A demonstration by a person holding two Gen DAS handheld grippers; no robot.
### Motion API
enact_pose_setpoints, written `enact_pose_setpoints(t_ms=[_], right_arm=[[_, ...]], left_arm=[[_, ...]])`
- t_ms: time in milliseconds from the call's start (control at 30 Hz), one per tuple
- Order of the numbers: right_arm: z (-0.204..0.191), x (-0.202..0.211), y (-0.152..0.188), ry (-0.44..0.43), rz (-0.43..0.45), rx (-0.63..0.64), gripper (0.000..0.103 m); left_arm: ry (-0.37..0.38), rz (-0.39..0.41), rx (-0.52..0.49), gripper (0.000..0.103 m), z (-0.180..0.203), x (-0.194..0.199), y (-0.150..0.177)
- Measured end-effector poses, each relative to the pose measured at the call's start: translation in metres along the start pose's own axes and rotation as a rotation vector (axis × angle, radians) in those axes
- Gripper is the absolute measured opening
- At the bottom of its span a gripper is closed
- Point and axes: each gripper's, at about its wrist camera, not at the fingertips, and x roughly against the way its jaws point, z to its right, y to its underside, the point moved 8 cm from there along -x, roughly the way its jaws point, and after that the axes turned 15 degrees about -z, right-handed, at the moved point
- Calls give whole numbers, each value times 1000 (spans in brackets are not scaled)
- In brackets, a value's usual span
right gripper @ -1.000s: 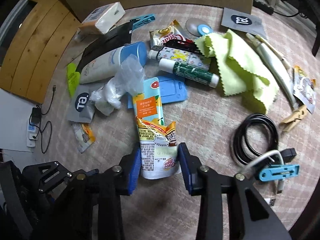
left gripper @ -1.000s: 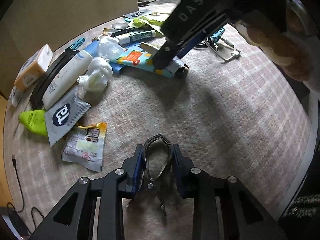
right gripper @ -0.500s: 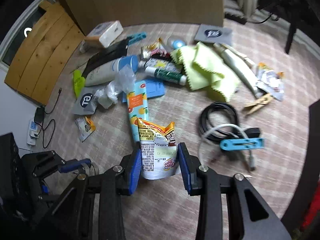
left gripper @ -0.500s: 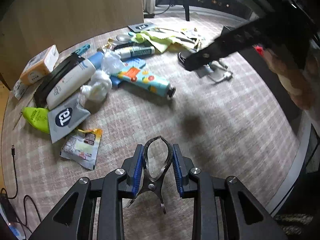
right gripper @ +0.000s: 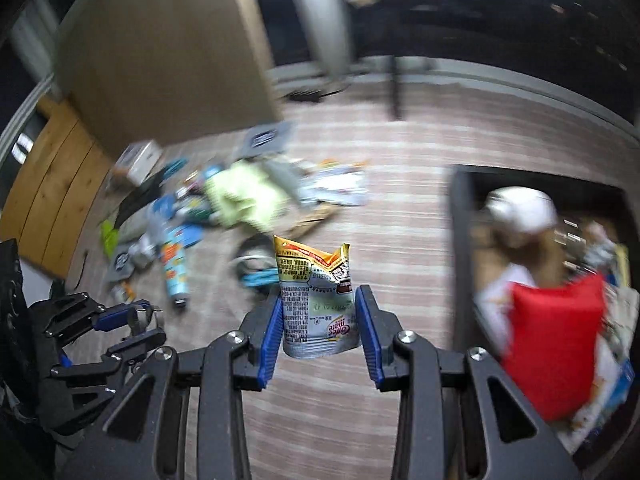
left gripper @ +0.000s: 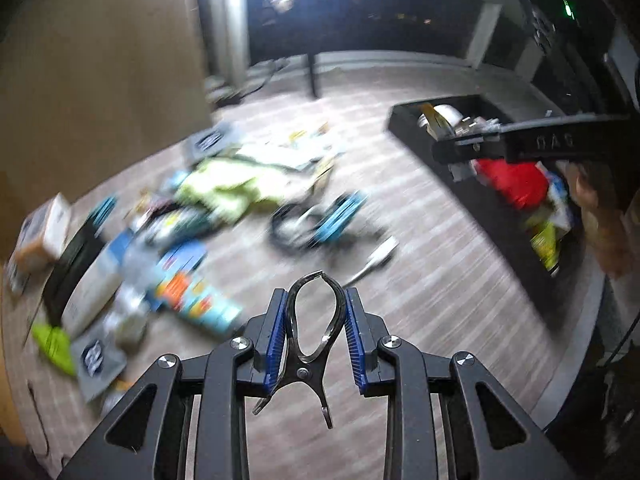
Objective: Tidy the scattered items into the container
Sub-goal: 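Carry the packet and scissors to the black box and open both tools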
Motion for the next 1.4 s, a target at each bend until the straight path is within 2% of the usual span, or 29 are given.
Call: enact_pose_setpoints(t_ms=[233,433,533,700,733,767,800,833,933,1133,1400], right_arm=[[117,42,34,75,61,-217,35],[205,68,70,141,89,-383,35],[235,77,85,160,99,-449,35],[265,84,96,188,105,-498,37],[266,85,97,185,109,-497,40],[267,84,97,179,109,-494,46],[267,84,96,177,106,-492,63],[268,85,96,182,105,-495,73],[261,89,90,182,131,-470,73],[238,88,75,170,136,-427,73],[185,77,45,133,138,-306,73]], left_arm=[[104,33,-123,26,96,-4,-61],[181,27,-246,26,181,-6,-81],[211,11,-305,26,220,-9,-81],[223,0,-363,27,267,-11,-81],[214,-1,-365,35,273,-12,-82],[206,-8,-364,43,276,-14,-82],[203,-8,-359,53,278,-13,-83],[199,0,-352,52,277,-12,-83],[168,13,-338,52,268,-10,-83],[159,22,-253,52,230,-7,-86],[97,28,-77,52,147,-5,-77]])
